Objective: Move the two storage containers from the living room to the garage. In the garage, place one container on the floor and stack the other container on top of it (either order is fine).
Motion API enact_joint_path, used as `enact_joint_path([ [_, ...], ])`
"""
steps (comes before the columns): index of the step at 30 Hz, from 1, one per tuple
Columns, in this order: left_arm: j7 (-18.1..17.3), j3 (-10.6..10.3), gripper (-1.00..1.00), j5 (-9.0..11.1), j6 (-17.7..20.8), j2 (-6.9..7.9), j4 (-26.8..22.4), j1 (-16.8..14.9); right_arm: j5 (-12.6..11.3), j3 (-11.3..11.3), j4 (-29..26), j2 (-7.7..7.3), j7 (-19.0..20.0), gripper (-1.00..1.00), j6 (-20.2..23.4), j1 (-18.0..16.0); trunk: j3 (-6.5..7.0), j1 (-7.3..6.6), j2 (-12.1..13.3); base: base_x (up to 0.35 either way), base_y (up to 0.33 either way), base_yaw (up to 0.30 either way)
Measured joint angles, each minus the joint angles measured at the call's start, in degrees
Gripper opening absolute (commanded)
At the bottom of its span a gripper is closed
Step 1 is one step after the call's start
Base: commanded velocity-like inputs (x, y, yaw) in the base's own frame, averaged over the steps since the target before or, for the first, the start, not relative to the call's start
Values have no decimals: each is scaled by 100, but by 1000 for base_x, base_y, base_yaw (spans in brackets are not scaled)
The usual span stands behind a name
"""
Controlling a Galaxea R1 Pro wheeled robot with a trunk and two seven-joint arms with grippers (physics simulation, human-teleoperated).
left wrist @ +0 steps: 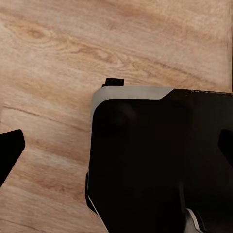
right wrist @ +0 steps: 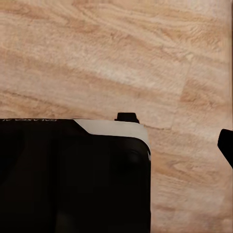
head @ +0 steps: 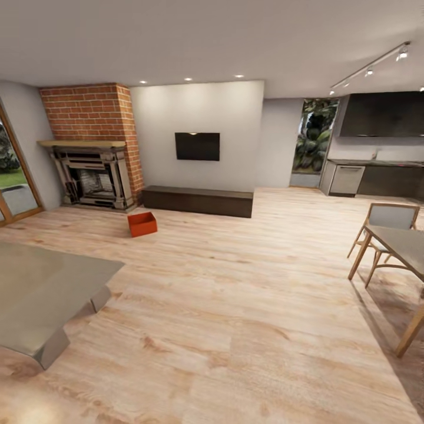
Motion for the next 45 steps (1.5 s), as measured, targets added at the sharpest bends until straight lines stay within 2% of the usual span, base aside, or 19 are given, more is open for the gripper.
enact_joint_path([
  [8,0,0,100,0,-6,5,-1,1,13,0,0,0,0,100,1,0,0,0,0,326,0,-101],
  [45,0,0,100,0,0,7,-2,2,68,15,-8,4,1,100,-6,0,0,0,0,326,0,-1],
])
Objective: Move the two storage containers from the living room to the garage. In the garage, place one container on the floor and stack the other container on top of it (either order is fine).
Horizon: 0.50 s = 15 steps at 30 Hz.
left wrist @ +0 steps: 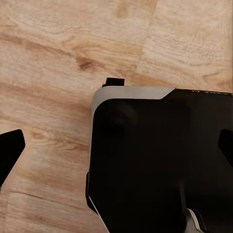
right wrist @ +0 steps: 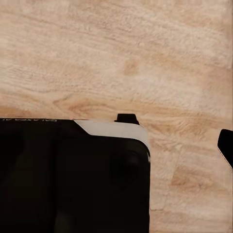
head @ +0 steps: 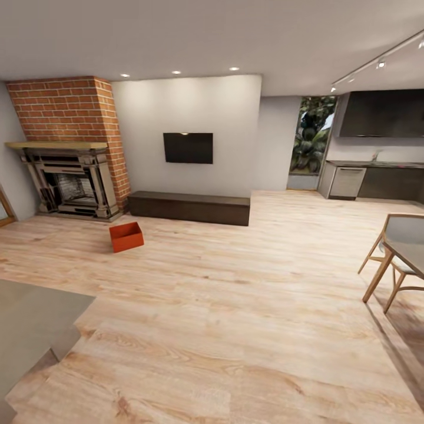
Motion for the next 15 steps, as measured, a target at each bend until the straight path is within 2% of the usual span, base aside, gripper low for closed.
enact_joint_path([
  [13,0,0,100,18,-1,1,0,-1,63,11,17,-9,7,100,14,6,0,0,0,326,0,0],
  [15,0,0,100,22,-3,1,0,-1,80,11,21,-74,12,100,18,8,0,0,0,326,0,0],
])
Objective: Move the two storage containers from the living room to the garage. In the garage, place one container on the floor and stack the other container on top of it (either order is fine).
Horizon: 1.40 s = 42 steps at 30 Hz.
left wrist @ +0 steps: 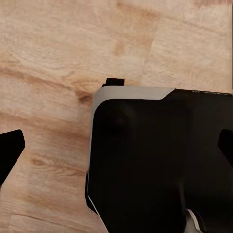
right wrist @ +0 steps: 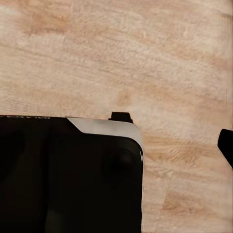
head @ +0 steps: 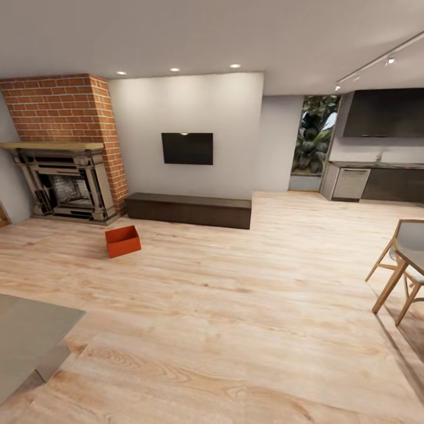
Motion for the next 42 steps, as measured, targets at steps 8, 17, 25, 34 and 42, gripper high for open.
enact_joint_path([
  [8,0,0,100,6,-5,3,-1,0,12,0,3,-93,11,100,2,38,0,0,0,326,0,0],
  [17,0,3,100,10,-6,9,-4,1,42,1,-5,-121,6,100,-1,71,0,0,0,326,0,0],
  [25,0,5,100,10,-6,17,-5,3,44,-5,-5,-117,3,100,18,66,0,0,0,326,0,62],
  [34,0,5,100,10,-6,18,-7,2,51,-6,-5,-122,3,100,10,69,0,0,0,326,0,251],
  [42,0,3,100,10,-6,9,-5,1,51,-7,-5,-123,-1,100,-8,68,0,0,0,326,0,230],
])
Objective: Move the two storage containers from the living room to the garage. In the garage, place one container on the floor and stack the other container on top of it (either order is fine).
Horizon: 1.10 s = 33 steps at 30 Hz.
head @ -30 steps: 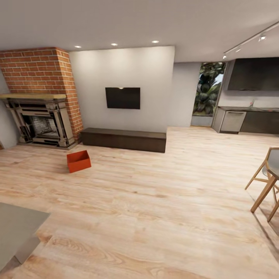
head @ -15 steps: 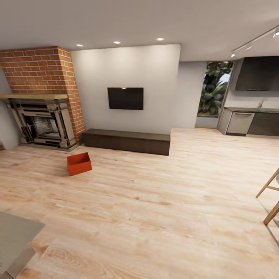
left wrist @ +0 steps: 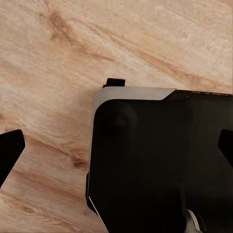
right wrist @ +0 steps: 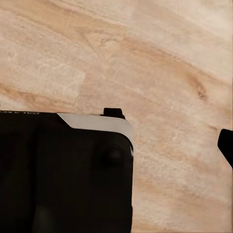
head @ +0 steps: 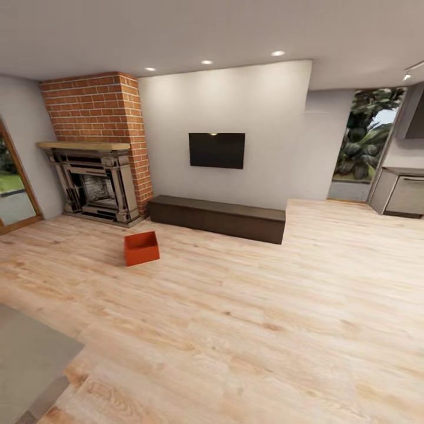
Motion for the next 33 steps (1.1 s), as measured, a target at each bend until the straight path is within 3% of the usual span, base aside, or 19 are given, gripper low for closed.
enact_joint_path([
  [22,0,-1,100,0,0,0,2,1,-45,-1,0,0,-3,100,-6,-2,0,0,0,326,0,9],
  [33,0,-2,100,-2,2,0,-5,1,-51,-1,0,-4,-4,100,-9,0,0,0,0,326,0,228],
])
